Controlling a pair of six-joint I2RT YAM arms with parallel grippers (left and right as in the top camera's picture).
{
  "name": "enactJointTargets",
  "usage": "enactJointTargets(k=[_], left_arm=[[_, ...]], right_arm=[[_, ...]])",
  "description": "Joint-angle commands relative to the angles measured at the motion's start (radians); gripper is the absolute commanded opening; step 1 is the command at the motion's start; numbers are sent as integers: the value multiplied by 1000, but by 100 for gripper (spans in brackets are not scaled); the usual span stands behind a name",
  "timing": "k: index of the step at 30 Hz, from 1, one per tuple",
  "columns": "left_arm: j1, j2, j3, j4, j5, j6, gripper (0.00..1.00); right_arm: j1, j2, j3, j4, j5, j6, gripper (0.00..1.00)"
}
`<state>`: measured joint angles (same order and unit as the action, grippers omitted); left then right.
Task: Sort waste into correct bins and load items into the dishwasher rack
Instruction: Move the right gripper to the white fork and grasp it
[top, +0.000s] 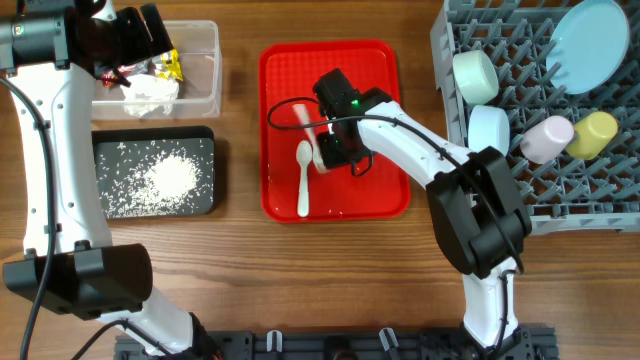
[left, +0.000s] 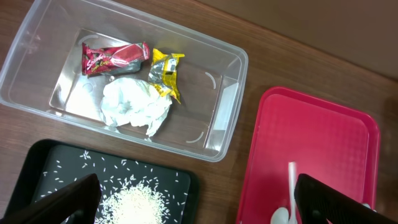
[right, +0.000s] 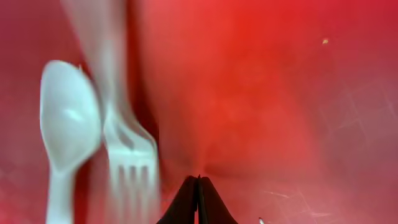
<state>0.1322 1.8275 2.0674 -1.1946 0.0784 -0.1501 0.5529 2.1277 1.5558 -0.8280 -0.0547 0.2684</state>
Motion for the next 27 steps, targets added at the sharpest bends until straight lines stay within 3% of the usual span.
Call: enactJointTargets(k=[1, 5, 6, 8, 10, 20, 27], left_arm=[[6, 8, -6, 0, -2, 16, 100], [6, 8, -6, 1, -2, 16, 100], [6, 8, -6, 1, -2, 16, 100], [6, 8, -6, 0, -2, 16, 100], [6, 8, -6, 0, -2, 16, 100], [6, 8, -6, 1, -2, 16, 100], [6, 8, -6, 0, -2, 16, 100]], right_arm=[[-33, -37, -10, -15, 5, 22, 4], [-64, -122, -10, -2, -75, -25, 4], [-64, -123, -10, 6, -106, -35, 8], [-55, -116, -11, 27, -165, -63, 43], [-39, -108, -11, 38, -162, -75, 60], [-5, -2, -11, 164, -64, -59, 61], [-4, 58, -11, 244, 32, -56, 53]])
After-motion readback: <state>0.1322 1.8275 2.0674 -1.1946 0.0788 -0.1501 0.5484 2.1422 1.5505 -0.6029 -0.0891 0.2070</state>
